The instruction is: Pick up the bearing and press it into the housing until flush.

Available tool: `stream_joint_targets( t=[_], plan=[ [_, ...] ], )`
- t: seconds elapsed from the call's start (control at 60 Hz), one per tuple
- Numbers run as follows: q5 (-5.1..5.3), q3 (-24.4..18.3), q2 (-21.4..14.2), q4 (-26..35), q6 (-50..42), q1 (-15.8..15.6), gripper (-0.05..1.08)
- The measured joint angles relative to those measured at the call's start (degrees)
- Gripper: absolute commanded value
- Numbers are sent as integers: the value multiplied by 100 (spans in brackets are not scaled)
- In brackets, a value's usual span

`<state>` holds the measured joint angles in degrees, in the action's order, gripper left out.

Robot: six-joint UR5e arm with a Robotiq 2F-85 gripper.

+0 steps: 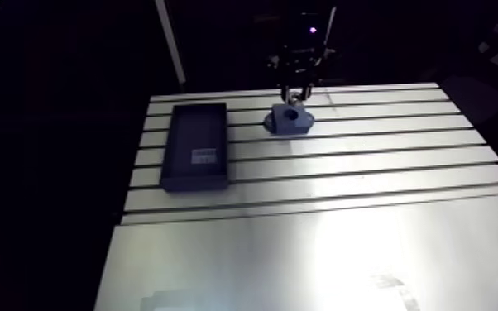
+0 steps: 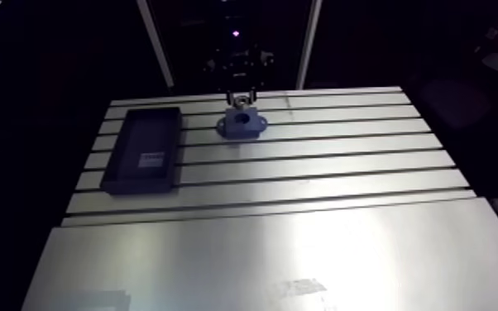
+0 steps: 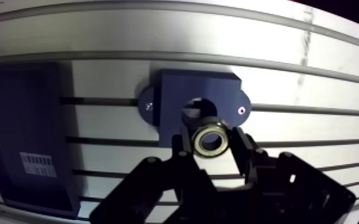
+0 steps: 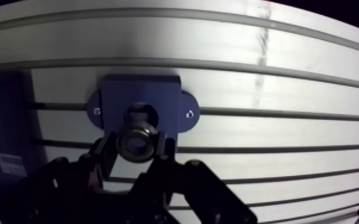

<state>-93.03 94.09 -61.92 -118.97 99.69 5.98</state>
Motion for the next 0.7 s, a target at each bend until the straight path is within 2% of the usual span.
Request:
stream_joint_targets(
  t=[0.7],
  plan=[
    [-1, -22, 221, -147, 3, -4, 69]
  ],
)
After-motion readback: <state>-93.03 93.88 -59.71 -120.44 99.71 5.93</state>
